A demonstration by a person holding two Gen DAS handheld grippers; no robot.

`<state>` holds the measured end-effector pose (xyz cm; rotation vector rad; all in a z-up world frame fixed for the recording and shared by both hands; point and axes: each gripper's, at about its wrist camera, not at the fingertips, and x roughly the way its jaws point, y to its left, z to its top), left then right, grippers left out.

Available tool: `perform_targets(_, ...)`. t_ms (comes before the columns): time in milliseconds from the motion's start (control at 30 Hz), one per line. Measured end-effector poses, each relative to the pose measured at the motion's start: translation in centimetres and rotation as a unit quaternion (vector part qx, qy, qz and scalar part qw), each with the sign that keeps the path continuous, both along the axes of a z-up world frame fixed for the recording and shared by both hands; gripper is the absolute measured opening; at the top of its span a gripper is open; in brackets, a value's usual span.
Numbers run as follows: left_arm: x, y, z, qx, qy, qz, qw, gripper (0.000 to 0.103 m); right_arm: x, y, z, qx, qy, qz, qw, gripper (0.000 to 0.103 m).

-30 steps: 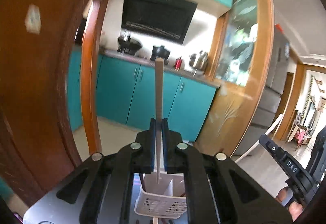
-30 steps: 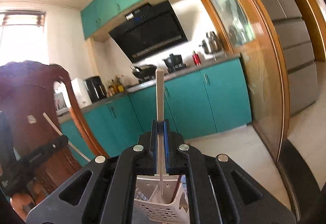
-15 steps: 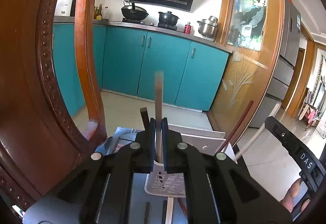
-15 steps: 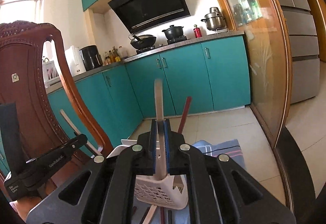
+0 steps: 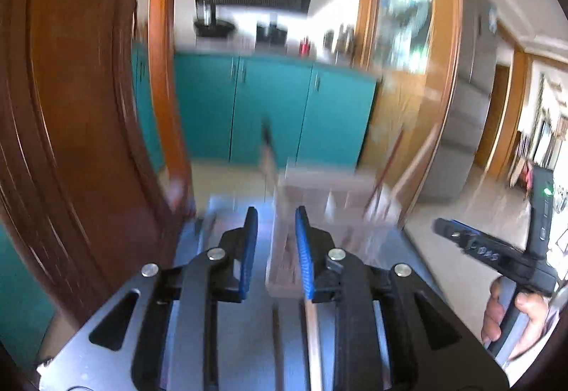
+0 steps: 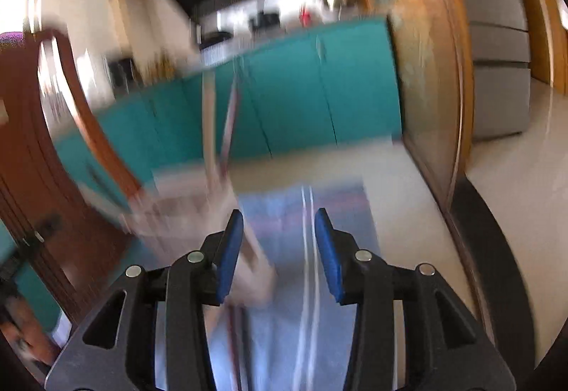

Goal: Organize utensils
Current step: 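Return both open tools to the remaining sticks on the cloth, then grasp a black stick with the right tool while the left tool grasps a dark brown stick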

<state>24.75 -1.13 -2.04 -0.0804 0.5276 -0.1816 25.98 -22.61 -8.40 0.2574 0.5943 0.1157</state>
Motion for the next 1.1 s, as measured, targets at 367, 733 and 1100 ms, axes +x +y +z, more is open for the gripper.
perform_targets(367, 3.6, -3.3, -10.0, 0.065, 0.220, -0.031, 0.9728, 0.023, 2.8, 8.4, -9.0, -0.103, 0.190, 0.111, 0.970, 0.041)
perform_targets(733, 3.5, -3.8, -12.3, 0.090, 0.248, -0.025, 0.9642, 0.026, 2.9, 6.9, -10.5, -0.132, 0.215, 0.099, 0.963, 0.007)
perform_targets(1100, 5.1, -3.5, -12.6, 0.086, 0.257, -0.018, 0.9623, 0.035, 3.6, 2.9, -9.1, -0.091, 0.218, 0.064, 0.969, 0.010)
